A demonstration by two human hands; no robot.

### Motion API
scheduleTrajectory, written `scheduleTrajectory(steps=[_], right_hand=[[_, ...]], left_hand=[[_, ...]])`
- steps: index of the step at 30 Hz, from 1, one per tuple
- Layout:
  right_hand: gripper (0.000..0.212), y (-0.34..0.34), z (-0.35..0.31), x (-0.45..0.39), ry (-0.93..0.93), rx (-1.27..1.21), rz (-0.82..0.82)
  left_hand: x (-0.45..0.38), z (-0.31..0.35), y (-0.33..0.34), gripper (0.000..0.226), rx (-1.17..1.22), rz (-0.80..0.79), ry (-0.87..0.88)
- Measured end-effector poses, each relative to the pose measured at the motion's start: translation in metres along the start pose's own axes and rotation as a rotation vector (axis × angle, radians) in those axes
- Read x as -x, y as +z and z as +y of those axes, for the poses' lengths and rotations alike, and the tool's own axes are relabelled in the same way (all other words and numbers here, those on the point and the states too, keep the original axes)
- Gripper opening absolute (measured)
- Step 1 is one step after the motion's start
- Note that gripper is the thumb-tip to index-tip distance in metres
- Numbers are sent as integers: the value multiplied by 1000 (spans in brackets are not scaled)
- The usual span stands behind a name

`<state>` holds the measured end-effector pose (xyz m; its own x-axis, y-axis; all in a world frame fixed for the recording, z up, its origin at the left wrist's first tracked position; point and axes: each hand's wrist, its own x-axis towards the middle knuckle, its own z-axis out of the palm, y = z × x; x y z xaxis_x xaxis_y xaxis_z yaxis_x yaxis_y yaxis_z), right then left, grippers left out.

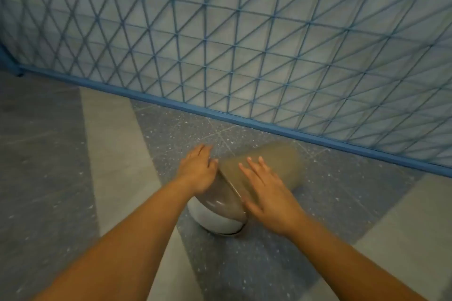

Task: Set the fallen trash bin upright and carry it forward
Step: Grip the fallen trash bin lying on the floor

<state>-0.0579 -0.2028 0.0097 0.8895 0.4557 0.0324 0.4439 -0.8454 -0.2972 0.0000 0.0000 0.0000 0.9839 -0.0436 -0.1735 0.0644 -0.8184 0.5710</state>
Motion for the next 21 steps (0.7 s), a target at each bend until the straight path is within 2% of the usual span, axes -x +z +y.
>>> scheduleTrajectory(steps=[4, 8, 13, 17, 21], right_hand=[[78, 34, 3, 6, 15, 5, -91], [79, 56, 12, 8, 35, 19, -94], [72, 72, 15, 11, 42, -36, -82], [58, 77, 14, 11, 72, -165, -12], [45, 77, 5, 10, 176, -274, 161]], left_hand=[[1, -19, 26, 57, 105, -10, -65], [-3, -34, 45, 59, 154, -3, -116], [-8, -37, 56, 59, 202, 13, -82], [-11, -38, 58, 59, 205, 21, -60], [-12, -40, 59, 59, 214, 14, -68]])
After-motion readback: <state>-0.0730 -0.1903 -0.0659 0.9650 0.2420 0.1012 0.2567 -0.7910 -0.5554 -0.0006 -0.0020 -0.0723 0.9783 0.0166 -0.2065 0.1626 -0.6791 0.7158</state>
